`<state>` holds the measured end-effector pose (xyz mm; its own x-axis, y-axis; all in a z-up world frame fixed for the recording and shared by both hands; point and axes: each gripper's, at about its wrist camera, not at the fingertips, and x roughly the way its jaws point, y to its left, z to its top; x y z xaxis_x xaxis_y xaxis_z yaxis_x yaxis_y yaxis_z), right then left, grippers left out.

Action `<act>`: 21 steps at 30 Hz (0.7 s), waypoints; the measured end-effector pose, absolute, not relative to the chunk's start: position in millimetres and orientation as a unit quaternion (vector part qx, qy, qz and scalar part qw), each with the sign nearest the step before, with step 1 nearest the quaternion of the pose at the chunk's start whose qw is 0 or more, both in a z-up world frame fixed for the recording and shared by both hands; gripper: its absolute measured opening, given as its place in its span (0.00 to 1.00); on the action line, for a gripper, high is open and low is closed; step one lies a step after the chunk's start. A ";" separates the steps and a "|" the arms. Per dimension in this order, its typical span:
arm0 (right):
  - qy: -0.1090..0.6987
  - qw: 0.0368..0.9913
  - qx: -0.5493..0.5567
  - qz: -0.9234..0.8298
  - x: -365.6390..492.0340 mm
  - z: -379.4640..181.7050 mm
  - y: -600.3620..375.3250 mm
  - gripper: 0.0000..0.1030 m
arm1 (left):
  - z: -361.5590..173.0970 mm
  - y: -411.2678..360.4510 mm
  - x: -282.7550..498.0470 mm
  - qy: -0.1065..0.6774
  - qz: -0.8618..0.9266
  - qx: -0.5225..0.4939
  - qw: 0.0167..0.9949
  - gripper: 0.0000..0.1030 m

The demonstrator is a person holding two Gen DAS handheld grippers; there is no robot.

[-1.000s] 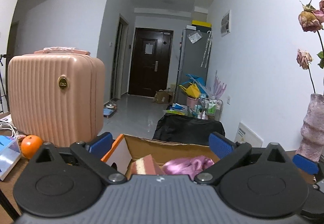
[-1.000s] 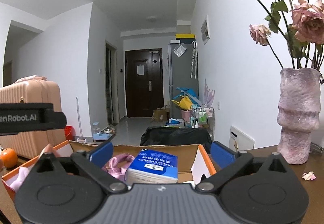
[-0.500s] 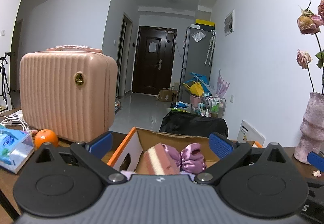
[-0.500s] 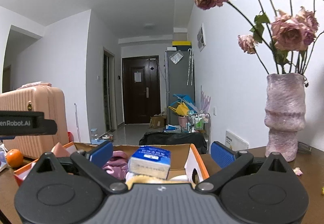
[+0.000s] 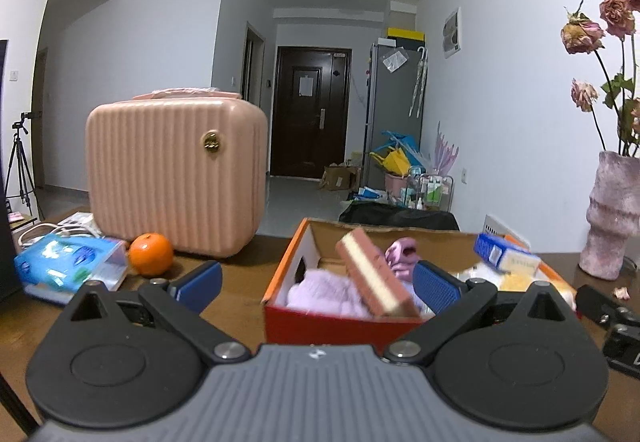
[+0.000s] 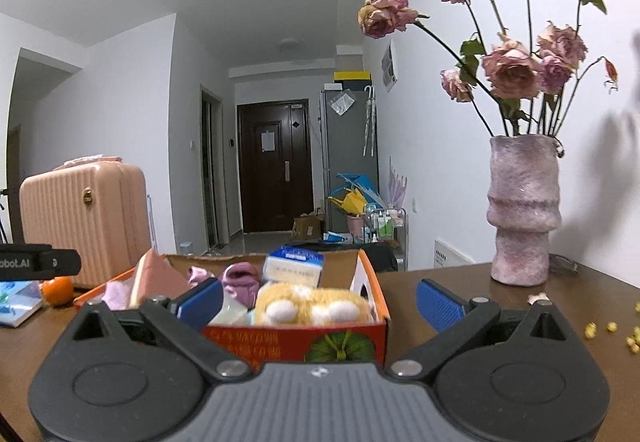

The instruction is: Organize soft objects

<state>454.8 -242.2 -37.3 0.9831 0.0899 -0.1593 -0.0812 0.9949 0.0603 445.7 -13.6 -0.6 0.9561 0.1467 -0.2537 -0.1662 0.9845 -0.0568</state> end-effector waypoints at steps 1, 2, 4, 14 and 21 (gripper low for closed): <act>0.084 0.995 0.027 0.043 447.7 -37.3 -243.5 1.00 | -1.0 -11.4 440.7 0.127 0.079 -0.038 0.988 1.00; 0.085 0.995 0.026 0.043 440.4 -37.6 -243.5 1.00 | -1.4 -10.0 433.8 0.129 0.079 -0.037 0.988 1.00; 0.090 0.995 0.026 0.043 425.2 -36.8 -245.6 1.00 | -0.6 -8.4 422.0 0.133 0.076 -0.035 0.988 1.00; 0.126 0.991 0.006 0.049 339.4 -35.4 -245.9 1.00 | 0.1 -3.7 339.1 0.139 0.048 -0.027 0.989 1.00; 0.138 0.988 -0.004 0.062 268.1 -30.4 -248.6 1.00 | -0.5 -5.3 267.3 0.135 0.029 -0.008 0.990 1.00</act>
<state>268.1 -248.6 -30.4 0.9543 0.1206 -0.2735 -0.1227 0.9924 0.0096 267.3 -5.3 -0.5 0.9620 0.0562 -0.2670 -0.0603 0.9982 -0.0071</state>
